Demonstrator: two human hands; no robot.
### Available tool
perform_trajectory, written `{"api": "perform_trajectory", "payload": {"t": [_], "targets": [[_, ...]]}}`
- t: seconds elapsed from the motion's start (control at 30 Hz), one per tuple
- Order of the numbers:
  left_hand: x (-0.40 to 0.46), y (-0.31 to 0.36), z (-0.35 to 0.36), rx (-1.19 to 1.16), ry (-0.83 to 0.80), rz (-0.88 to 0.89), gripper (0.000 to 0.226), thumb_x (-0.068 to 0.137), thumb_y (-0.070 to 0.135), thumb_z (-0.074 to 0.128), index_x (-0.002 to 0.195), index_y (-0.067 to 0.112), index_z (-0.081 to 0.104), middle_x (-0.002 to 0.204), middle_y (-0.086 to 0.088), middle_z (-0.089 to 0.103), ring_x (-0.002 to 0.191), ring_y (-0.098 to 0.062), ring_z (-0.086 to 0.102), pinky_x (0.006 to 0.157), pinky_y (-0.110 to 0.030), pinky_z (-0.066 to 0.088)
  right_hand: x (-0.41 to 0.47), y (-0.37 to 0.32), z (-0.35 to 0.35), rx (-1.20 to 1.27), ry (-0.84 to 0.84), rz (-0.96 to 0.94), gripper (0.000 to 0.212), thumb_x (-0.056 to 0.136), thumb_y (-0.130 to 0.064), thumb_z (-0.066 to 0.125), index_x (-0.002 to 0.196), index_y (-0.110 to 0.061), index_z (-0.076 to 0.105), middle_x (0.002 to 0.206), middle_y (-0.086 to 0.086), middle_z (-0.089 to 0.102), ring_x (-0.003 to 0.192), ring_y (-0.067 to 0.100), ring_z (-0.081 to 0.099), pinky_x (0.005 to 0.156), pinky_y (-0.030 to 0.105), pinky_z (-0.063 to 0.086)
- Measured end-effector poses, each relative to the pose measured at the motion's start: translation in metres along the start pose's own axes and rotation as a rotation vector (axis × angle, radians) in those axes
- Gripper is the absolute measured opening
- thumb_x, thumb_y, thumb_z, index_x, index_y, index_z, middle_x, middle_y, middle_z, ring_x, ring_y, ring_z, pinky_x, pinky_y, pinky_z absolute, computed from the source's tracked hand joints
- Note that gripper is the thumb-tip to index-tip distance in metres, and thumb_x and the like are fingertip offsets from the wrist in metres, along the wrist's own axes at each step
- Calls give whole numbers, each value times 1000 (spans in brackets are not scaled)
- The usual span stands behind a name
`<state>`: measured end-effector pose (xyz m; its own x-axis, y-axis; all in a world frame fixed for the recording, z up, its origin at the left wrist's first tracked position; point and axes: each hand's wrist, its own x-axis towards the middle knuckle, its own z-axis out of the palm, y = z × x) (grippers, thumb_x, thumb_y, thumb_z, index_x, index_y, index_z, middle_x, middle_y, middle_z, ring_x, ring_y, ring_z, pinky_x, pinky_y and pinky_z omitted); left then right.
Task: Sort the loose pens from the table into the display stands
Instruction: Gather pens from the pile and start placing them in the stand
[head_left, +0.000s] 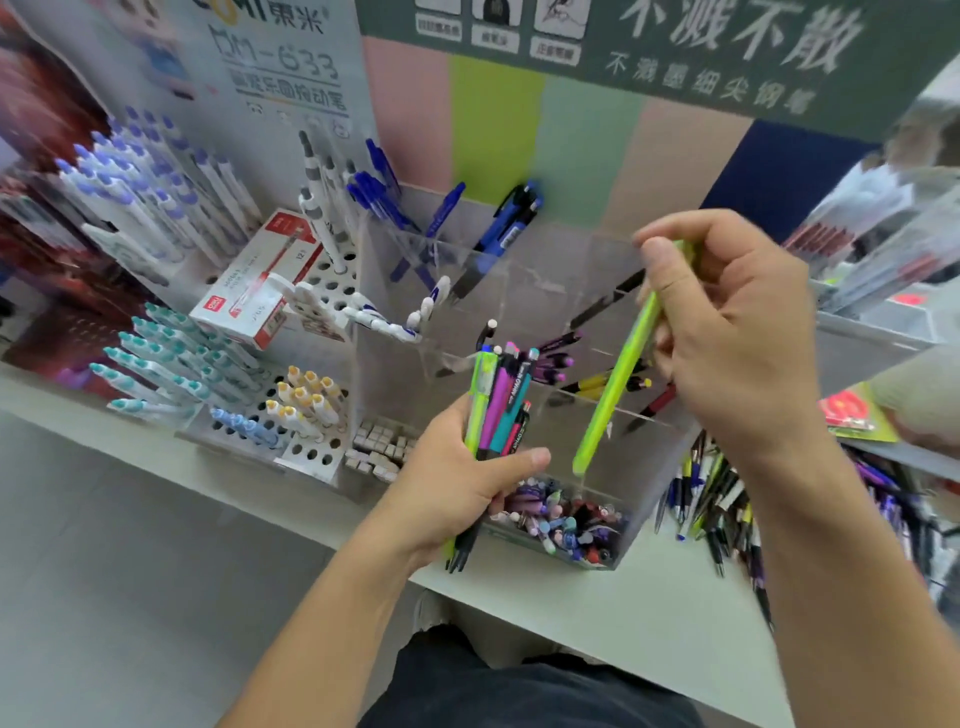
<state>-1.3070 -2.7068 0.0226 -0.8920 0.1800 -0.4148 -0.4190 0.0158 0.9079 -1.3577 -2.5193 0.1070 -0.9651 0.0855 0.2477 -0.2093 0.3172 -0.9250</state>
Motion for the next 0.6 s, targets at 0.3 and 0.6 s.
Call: {"api": "perform_trajectory", "payload": {"t": [0.3,0.6], "targets": [[9,4,25,439,28,170,41,79,17,85,101,30,53,87,5,64,66,-5,67,60,-29,57,-13,14,-12,-258,-495,79,5,89,-23,76,93,-22,78,57,-2,63,45,9,54,45,24,47],[11,-1,49,416,-191,190,35,77,25,80,104,30,58,89,-2,67,78,-21,65,78,-49,55,-33,23,-48,-179,-518,181,6,94,-16,67,89,-15,68,59,7,65,46,18,58,46,25,47]]}}
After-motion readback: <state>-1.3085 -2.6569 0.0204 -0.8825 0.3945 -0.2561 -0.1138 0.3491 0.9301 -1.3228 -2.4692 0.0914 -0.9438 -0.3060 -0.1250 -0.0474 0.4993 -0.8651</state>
